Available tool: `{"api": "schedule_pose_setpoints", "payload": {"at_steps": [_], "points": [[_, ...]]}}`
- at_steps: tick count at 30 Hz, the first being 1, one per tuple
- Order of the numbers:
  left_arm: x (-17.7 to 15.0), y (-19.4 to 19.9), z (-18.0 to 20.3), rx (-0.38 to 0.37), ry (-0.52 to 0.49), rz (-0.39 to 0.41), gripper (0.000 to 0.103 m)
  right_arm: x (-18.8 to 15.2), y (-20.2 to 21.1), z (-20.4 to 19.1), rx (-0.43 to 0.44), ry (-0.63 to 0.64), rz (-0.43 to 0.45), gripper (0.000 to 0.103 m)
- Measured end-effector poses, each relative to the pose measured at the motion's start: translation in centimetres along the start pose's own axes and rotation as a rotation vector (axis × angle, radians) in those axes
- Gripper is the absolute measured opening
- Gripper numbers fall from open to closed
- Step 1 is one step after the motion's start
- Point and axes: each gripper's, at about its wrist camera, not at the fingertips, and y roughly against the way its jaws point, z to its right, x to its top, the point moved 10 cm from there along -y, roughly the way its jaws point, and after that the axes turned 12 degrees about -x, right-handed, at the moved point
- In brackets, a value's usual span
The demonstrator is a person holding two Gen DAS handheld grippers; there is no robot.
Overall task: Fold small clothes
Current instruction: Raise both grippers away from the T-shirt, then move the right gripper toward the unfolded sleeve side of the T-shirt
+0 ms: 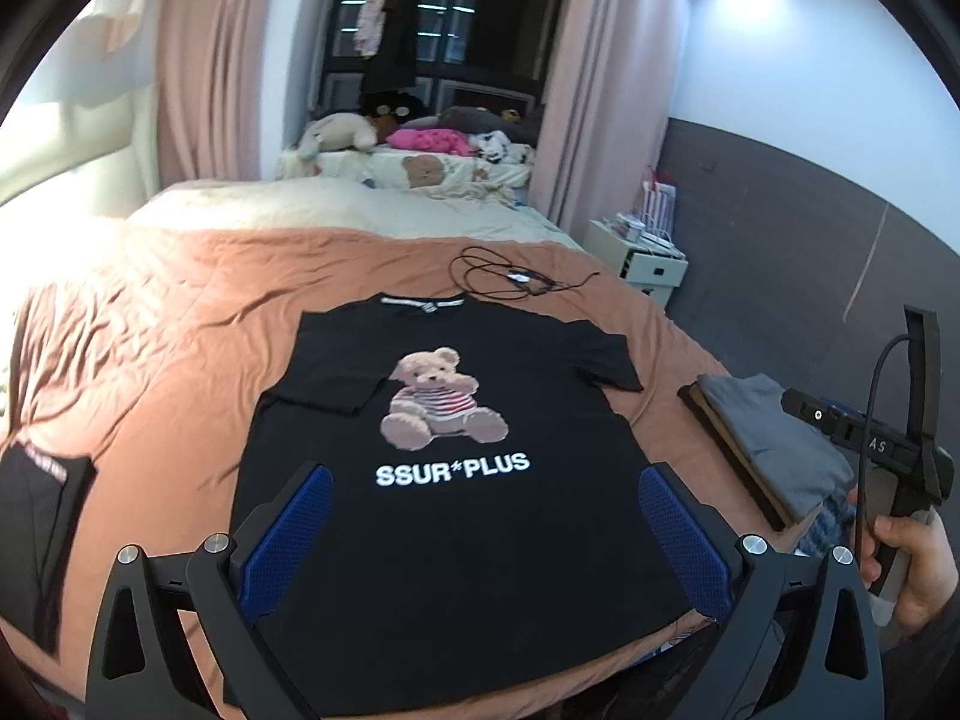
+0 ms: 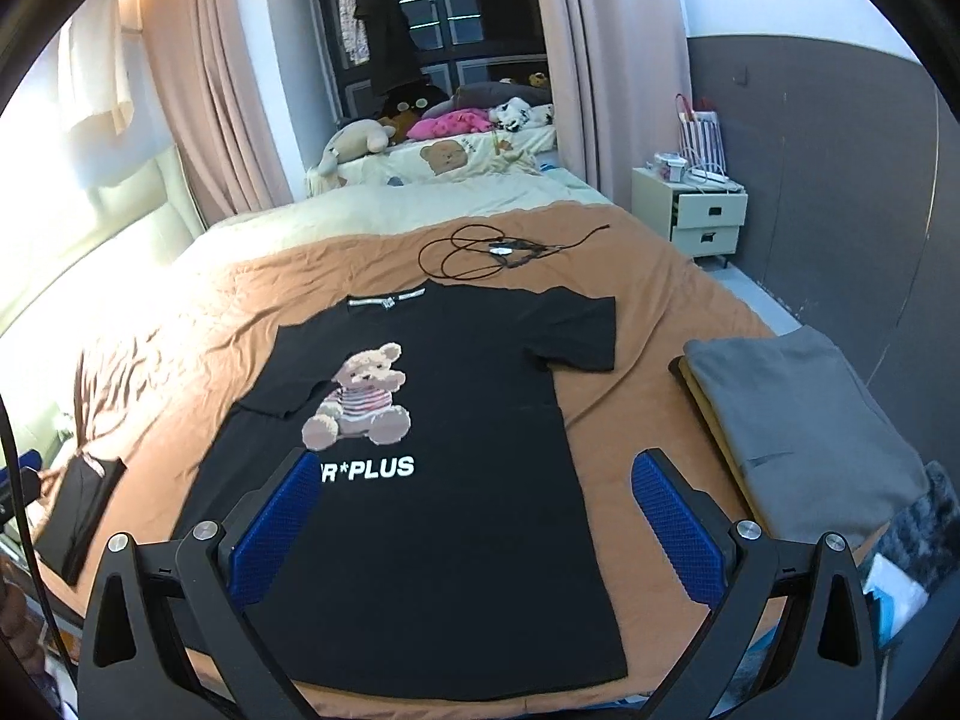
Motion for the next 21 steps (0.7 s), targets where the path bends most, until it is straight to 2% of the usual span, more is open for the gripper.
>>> {"api": "schedule_pose_setpoints", "payload": {"at_steps": [7,12,21], "points": [[2.0,-3.9,1.0,-0.054,-0.057,-0.007,0.103,1.0,-3.3,1.8,-0.010,-0.037,-0.025,0.103],[2.6,-7.7,1.0,-0.105,-0.061,-0.049,0.102,1.9,-6.5,2.1,-0.009,-0.061,-0.046,0.103],[4.4,-14.2,1.3,-0.150,-0.060,-0.085,0.102,3.4,-11.9,4.0,-0.011,-0.077,-0.101,0.103]]}}
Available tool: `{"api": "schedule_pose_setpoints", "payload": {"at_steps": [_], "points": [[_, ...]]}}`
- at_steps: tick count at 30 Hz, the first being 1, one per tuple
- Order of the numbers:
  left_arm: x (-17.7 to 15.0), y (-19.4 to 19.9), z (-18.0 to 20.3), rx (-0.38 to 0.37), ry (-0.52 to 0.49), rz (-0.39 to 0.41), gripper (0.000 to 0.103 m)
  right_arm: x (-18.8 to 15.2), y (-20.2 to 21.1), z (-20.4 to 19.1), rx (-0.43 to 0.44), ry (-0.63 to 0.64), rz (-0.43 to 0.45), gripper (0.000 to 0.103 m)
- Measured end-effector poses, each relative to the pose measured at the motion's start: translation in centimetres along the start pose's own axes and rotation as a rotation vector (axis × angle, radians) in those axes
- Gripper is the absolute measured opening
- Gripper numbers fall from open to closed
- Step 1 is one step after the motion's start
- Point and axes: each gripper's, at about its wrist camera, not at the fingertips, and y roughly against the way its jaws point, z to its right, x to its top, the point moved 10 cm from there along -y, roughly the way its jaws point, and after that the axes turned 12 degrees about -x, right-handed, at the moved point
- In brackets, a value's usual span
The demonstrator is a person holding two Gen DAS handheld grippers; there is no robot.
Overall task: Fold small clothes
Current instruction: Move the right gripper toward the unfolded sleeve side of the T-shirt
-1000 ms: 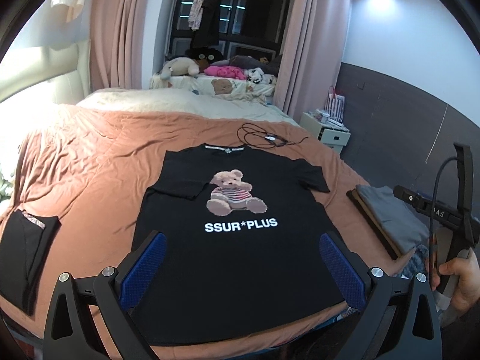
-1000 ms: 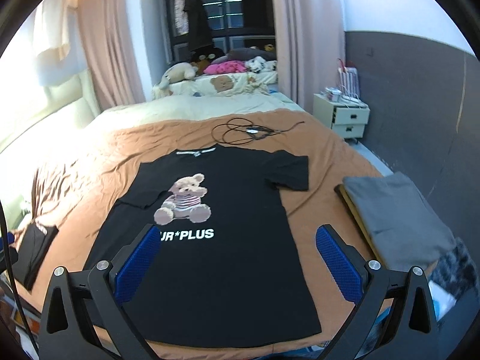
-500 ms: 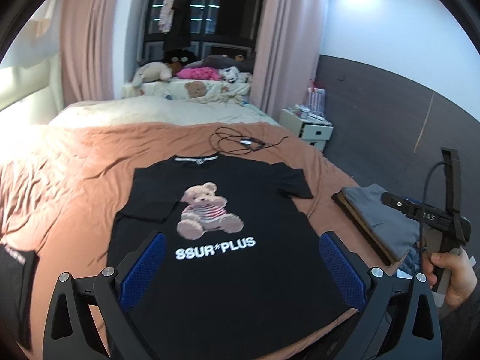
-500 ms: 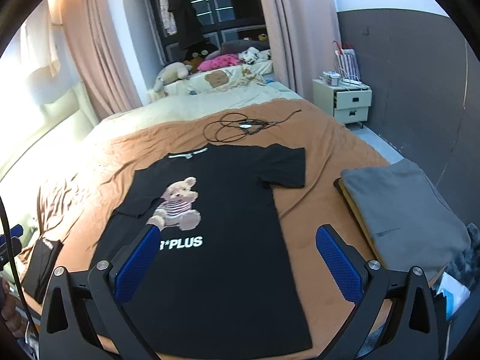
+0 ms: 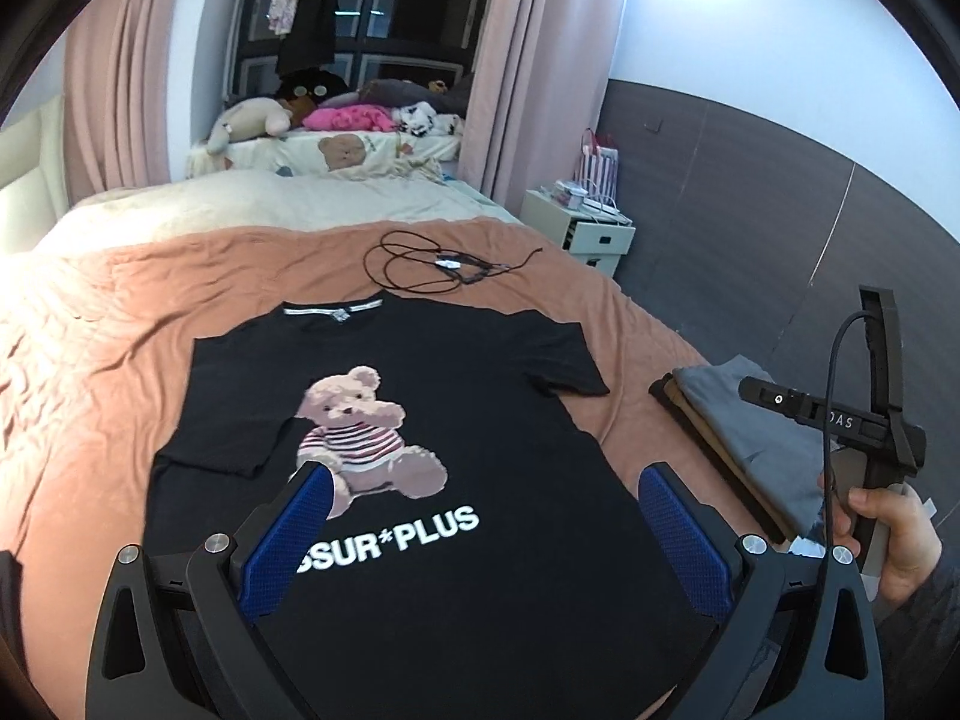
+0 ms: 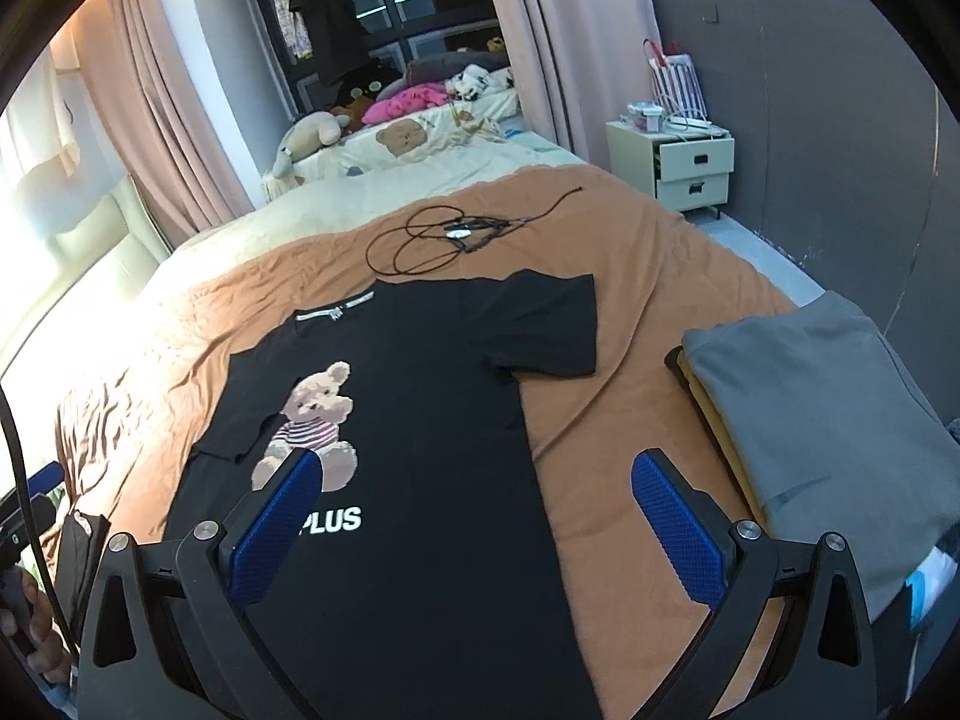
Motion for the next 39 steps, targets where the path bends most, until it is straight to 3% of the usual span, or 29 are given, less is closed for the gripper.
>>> {"api": "schedule_pose_setpoints", "payload": {"at_steps": [28,29,31,33,36,39], "points": [[5.1,-20.7,-2.2,-0.041,0.075,-0.163,0.102,7.3,-16.4,4.1,0.034,-0.020,-0.128,0.103],[5.2,-21.5,-2.3,-0.036,0.070,-0.166,0.101,7.5,-17.0,4.2,0.038,-0.024,-0.131,0.101],[5.3,-23.0,-2.5,-0.030,0.062,-0.174,0.095,7.7,-18.3,4.5,0.045,-0.033,-0.146,0.083],[5.4,-24.6,-2.8,-0.027,0.064,-0.197,0.083,7.8,-20.1,4.8,0.059,-0.043,-0.175,0.073],[5.3,-27.1,-3.3,-0.047,0.087,-0.223,0.073,8.2,-22.3,5.1,0.067,-0.048,-0.199,0.068],[5.2,-29.4,-3.9,-0.055,0.104,-0.235,0.070,8.4,-24.8,5.5,0.082,-0.057,-0.230,0.058]]}}
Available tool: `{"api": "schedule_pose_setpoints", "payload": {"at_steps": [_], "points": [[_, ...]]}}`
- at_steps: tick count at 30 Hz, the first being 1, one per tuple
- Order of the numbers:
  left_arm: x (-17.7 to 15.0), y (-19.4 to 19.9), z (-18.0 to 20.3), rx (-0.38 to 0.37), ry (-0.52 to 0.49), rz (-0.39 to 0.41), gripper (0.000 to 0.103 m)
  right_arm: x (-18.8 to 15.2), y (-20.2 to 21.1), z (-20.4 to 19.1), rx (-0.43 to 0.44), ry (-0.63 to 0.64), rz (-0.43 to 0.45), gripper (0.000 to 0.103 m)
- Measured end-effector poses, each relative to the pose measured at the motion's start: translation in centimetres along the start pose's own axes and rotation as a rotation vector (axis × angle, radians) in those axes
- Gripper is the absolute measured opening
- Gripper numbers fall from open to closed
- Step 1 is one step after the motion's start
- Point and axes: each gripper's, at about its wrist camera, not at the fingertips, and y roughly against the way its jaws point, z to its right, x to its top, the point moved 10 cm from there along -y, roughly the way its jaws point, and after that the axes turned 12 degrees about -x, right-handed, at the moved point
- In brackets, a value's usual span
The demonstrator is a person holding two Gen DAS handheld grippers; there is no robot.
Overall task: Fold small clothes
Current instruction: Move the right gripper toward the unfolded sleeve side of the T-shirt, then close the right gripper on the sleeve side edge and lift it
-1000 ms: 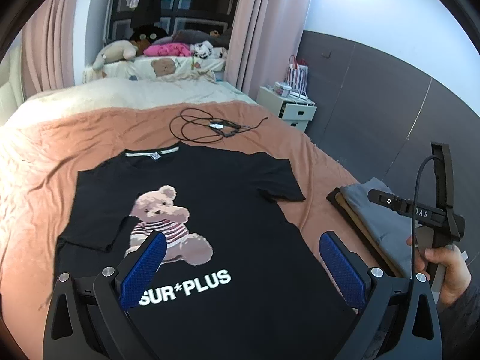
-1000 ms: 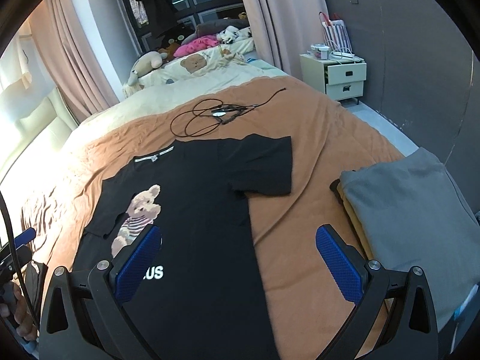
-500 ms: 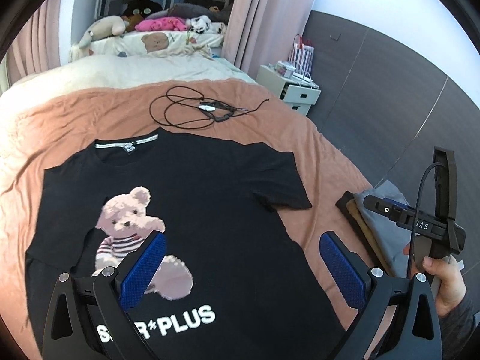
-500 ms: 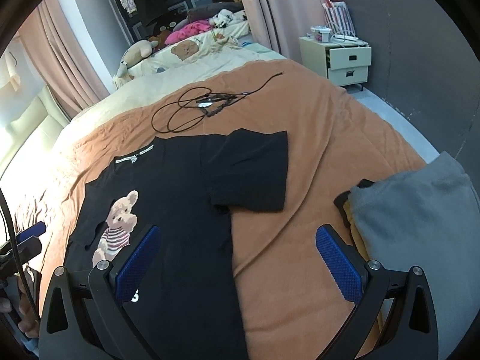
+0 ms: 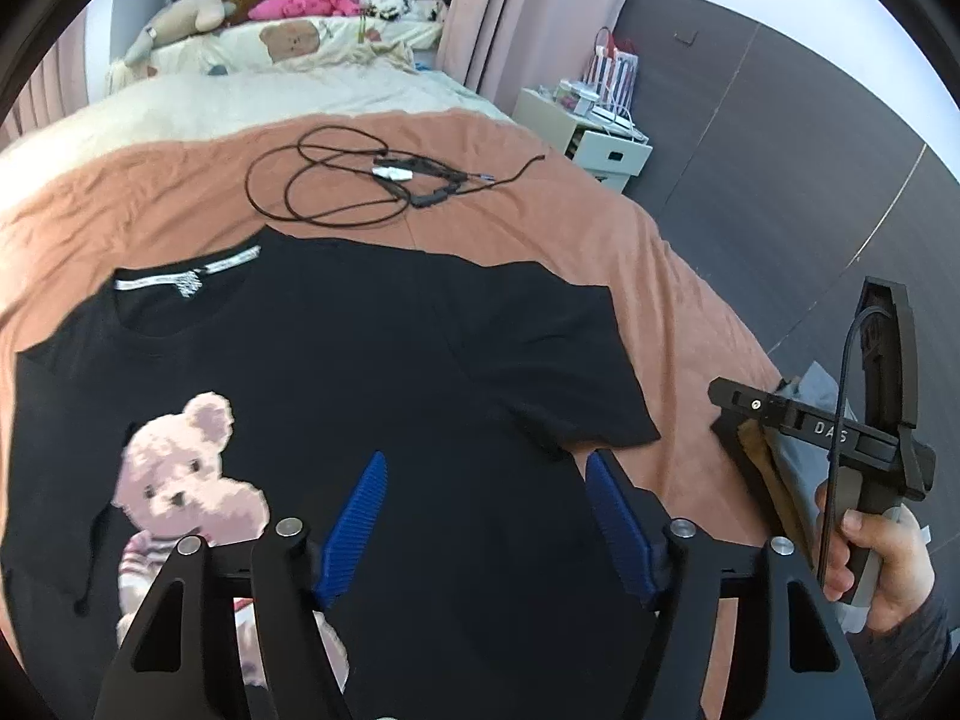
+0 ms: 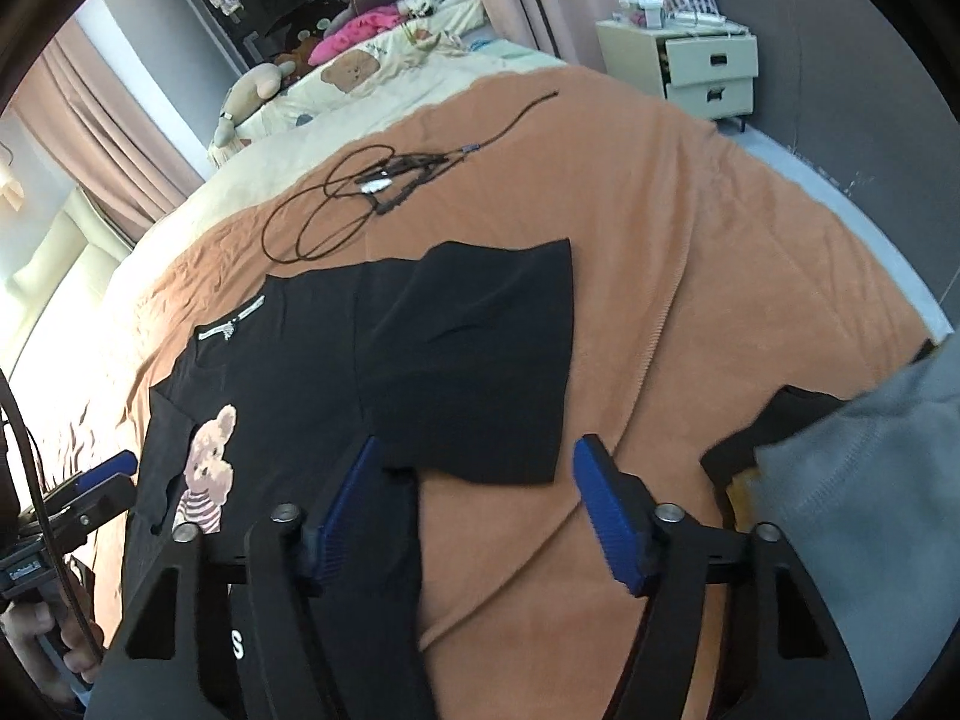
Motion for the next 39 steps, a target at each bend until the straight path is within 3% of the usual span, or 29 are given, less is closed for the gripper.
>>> {"api": "schedule_pose_setpoints", "payload": {"at_steps": [4,9,13,17,19,21,29,30,31,33,39], "points": [[0.7,-2.9,-1.0,-0.019,0.025,-0.008,0.070,1.1,-3.0,1.2,0.000,-0.017,-0.033,0.056],[0.9,-6.0,-2.0,-0.039,0.048,-0.047,0.058,2.1,-6.1,2.0,0.021,-0.040,-0.074,0.047],[0.8,-8.1,-2.5,-0.036,0.044,-0.074,0.053,2.9,-8.2,2.3,0.036,-0.051,-0.093,0.047],[1.0,-9.8,-3.1,-0.039,0.046,-0.094,0.050,3.5,-9.6,2.3,0.037,-0.051,-0.102,0.047],[1.1,-10.4,-3.4,-0.038,0.047,-0.097,0.048,3.7,-10.2,2.4,0.029,-0.044,-0.111,0.042],[1.0,-11.1,-3.6,-0.040,0.051,-0.107,0.041,3.7,-10.8,2.6,0.019,-0.045,-0.125,0.041],[0.7,-13.0,-4.1,-0.048,0.073,-0.129,0.031,4.3,-12.4,2.5,-0.023,-0.052,-0.147,0.035],[0.6,-13.3,-4.1,-0.053,0.081,-0.134,0.029,4.4,-12.6,2.3,-0.030,-0.044,-0.146,0.031],[0.4,-13.4,-4.1,-0.057,0.085,-0.138,0.029,4.6,-12.7,2.4,-0.052,-0.031,-0.145,0.020],[0.1,-13.7,-4.0,-0.062,0.091,-0.146,0.029,4.7,-12.7,2.2,-0.055,-0.028,-0.149,0.007],[-0.1,-13.4,-4.3,-0.077,0.113,-0.145,0.029,6.2,-9.3,0.2,-0.018,0.008,-0.076,0.003]]}}
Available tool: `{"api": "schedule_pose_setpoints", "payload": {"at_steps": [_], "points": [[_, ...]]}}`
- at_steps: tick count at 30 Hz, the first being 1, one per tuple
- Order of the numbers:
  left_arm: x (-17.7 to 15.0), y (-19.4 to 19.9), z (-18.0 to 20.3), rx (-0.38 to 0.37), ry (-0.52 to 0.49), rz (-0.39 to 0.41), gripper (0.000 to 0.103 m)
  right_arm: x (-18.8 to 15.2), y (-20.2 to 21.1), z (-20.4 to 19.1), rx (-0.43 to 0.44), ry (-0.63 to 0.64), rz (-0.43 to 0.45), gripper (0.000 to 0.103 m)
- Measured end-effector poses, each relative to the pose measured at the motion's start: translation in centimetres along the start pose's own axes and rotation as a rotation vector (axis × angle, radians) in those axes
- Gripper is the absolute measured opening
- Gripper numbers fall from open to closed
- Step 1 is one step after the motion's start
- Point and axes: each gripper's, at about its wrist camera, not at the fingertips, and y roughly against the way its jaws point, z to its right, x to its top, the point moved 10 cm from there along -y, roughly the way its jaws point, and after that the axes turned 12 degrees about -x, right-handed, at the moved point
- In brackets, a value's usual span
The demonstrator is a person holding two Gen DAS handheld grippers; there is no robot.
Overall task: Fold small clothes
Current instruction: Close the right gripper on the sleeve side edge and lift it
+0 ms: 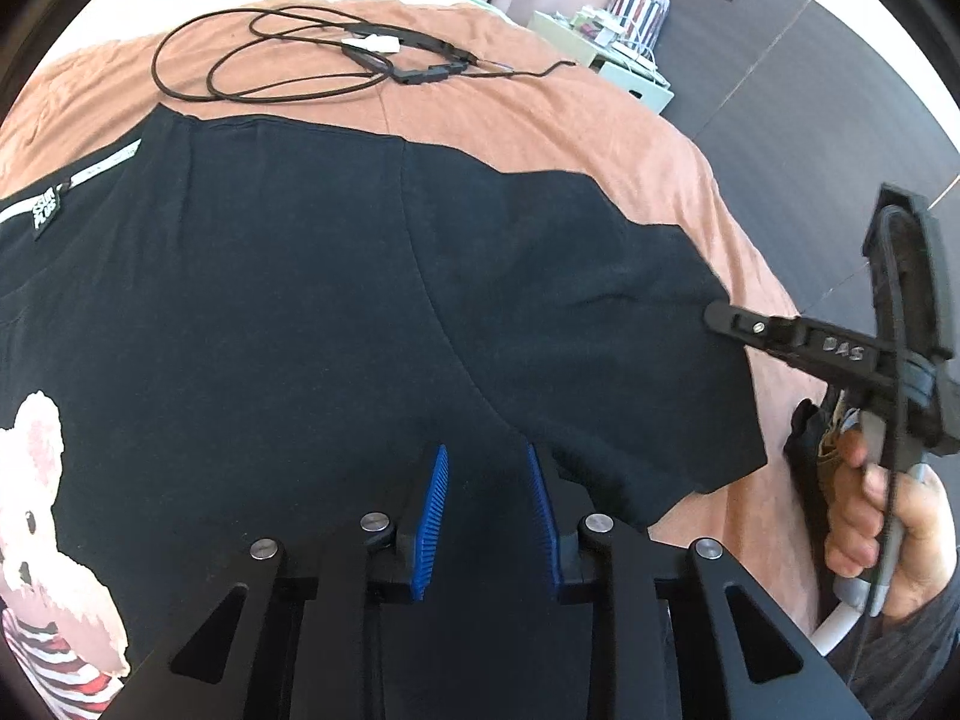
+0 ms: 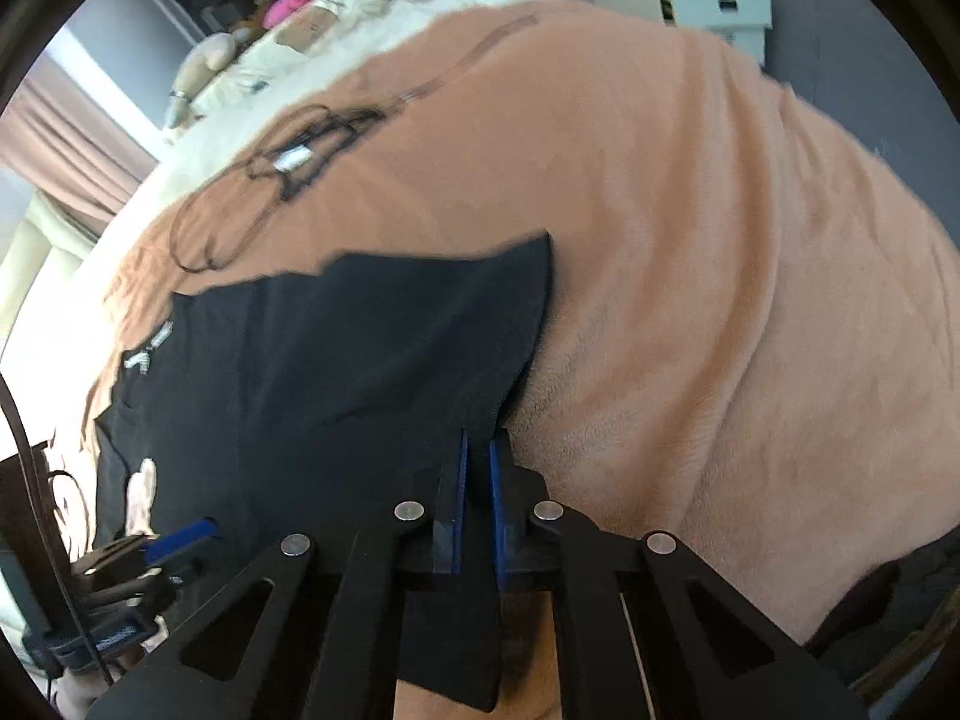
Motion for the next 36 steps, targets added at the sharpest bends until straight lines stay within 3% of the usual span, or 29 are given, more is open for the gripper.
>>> {"api": "schedule_pose_setpoints", "payload": {"at_steps": [17,36], "points": [[0.0,9.6,-3.9,0.035,0.068,0.108,0.029,0.5,7.0,-8.5,0.031,0.148,0.091,0.001],[-2.5,17.0,-9.1,0.054,0.143,0.179,0.029,-3.5,6.1,-18.6,0.067,0.305,0.032,0.001]]}}
